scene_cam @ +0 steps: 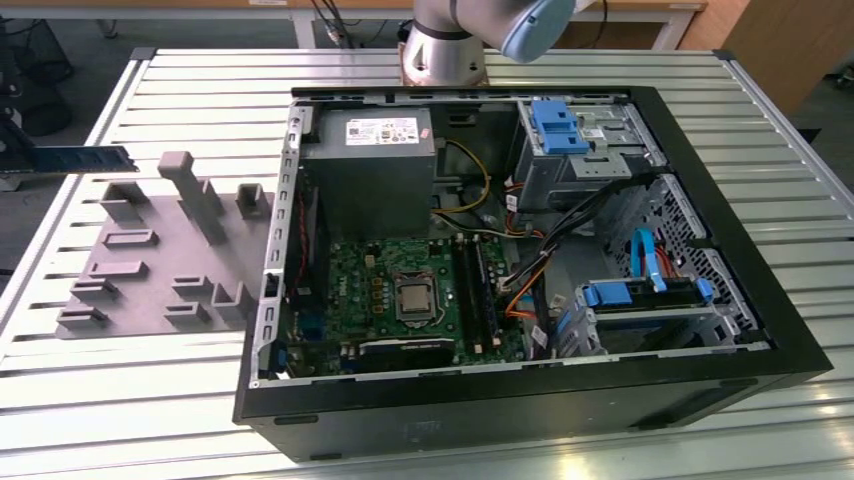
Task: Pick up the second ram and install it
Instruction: 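Pick up the second ram and move it above second insertion slot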
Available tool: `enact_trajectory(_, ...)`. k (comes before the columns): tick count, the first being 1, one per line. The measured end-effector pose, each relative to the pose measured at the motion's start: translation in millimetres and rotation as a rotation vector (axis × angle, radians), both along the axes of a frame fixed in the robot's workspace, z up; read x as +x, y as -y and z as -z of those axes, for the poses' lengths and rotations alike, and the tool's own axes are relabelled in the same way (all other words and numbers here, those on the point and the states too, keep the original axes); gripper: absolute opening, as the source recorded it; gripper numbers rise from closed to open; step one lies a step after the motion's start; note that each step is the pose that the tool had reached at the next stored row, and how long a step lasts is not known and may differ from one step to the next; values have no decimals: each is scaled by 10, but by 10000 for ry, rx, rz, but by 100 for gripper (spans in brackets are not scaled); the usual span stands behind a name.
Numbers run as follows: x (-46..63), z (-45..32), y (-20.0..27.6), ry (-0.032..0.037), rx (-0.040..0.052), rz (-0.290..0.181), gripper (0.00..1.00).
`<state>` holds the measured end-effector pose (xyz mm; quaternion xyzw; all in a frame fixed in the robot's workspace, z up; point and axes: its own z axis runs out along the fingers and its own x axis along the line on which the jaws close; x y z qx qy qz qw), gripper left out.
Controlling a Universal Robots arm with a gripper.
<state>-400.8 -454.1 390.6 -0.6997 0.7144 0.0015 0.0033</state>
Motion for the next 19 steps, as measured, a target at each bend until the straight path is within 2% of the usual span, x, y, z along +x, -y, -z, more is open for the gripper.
enact_trajectory(19,151,0,0,-1,0,-26,14)
